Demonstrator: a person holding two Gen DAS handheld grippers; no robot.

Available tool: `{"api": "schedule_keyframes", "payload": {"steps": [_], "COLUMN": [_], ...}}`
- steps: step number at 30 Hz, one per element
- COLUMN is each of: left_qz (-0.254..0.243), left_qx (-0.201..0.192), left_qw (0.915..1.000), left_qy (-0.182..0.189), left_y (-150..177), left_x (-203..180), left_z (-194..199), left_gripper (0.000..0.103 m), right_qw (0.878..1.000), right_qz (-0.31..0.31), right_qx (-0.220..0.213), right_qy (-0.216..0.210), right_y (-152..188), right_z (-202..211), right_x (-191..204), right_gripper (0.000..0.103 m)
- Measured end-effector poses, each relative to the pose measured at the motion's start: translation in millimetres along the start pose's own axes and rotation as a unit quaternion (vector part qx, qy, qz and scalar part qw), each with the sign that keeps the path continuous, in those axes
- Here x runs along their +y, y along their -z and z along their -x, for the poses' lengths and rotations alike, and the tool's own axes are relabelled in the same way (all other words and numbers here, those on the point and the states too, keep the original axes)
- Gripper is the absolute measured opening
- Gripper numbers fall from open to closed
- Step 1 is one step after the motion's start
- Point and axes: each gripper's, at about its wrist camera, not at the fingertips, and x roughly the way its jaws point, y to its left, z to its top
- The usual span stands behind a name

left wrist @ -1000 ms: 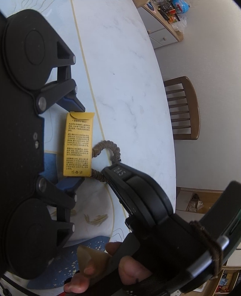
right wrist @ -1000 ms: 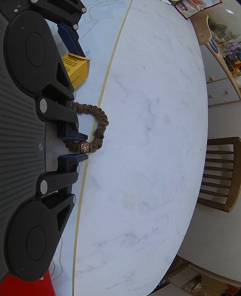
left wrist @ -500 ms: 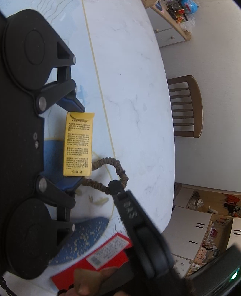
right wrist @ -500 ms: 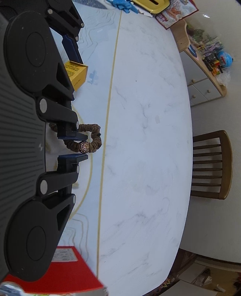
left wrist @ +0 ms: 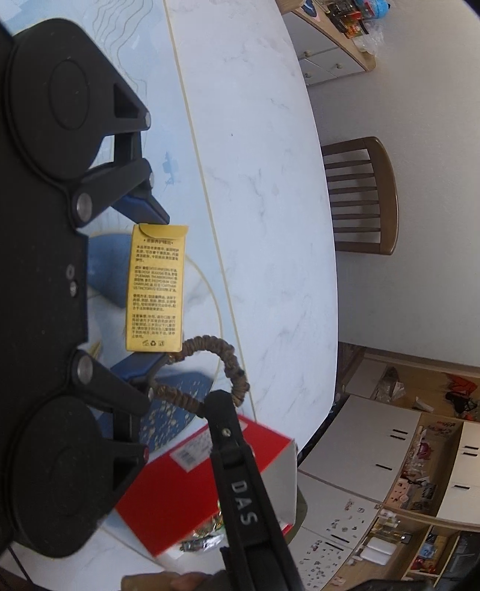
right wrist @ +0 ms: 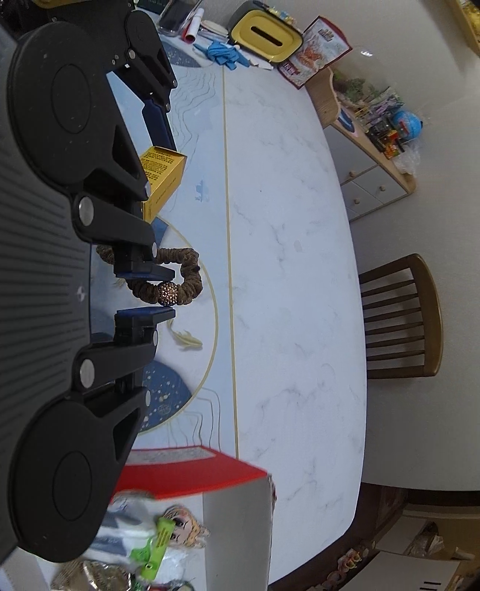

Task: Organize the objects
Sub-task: 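Carry the yellow box and bead bracelet with both grippers into the shoebox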

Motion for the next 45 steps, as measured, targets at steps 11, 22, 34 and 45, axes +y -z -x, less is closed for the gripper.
{"api": "schedule_keyframes", "payload": {"steps": [11,22,34,45], "left_qz": [-0.018,-0.059,-0.097,-0.118], "left_qx": [-0.005,-0.029,-0.011,0.0], "left_qw": [0.9996,0.9972,0.994,0.9921], "left_qy": [0.023,0.036,0.05,0.043], "left_y": [-17.7,-40.6,-50.6,-73.5], "left_x": [-53.5,-123.5,-198.0,-246.8], "left_z": [26.2,32.9,-1.9,-51.9], "left_gripper": [0.07,0.07,0.07,0.07], "right_qw": [0.999,0.996,0.991,0.989], "right_qz": [-0.02,-0.044,-0.083,-0.108], "right_qx": [-0.034,-0.076,-0.091,-0.07], "right_qy": [-0.013,0.011,0.053,0.07], "right_y": [13.4,17.5,26.6,43.5], "right_z": [68.3,121.4,139.8,125.4], "right_x": [-39.6,-115.0,-204.1,-263.1], "right_gripper": [0.014,0.014,0.014,0.014]}}
